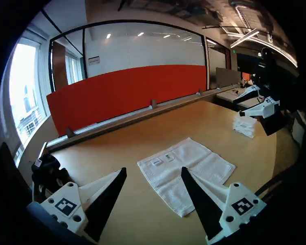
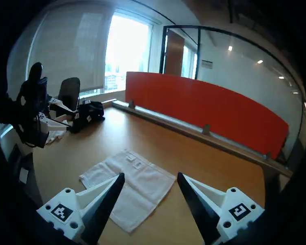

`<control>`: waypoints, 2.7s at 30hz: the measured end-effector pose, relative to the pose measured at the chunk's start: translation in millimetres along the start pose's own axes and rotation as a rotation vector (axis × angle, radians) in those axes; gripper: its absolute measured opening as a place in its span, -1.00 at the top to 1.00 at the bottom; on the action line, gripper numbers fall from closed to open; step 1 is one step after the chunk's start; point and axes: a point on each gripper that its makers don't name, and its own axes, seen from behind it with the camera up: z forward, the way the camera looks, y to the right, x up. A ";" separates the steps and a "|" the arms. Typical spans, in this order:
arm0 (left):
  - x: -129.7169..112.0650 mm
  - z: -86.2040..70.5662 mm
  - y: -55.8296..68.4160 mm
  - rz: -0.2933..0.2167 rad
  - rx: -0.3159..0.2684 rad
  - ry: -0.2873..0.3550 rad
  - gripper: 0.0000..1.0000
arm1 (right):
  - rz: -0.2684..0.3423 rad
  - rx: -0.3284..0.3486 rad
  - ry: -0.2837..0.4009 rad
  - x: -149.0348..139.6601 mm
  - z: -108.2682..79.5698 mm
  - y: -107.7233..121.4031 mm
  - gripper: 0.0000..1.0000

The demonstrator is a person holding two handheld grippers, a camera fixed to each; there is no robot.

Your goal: Fold towel

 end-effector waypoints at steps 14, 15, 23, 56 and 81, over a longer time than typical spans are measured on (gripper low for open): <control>-48.1 20.4 28.2 0.006 -0.049 -0.078 -0.99 | -0.036 0.033 -0.061 -50.5 21.7 -13.0 -1.00; -51.6 21.9 30.3 0.005 -0.053 -0.085 -0.99 | -0.036 0.034 -0.067 -54.7 23.3 -13.5 -1.00; -83.3 34.4 48.6 0.011 -0.093 -0.150 -0.99 | -0.043 0.048 -0.118 -91.9 36.2 -21.4 -1.00; -191.7 67.8 88.8 0.021 -0.212 -0.396 -0.99 | -0.054 0.144 -0.341 -214.8 51.3 -56.8 -1.00; -201.4 71.4 91.1 0.040 -0.220 -0.427 -0.92 | -0.034 0.185 -0.398 -237.5 46.6 -57.9 -0.44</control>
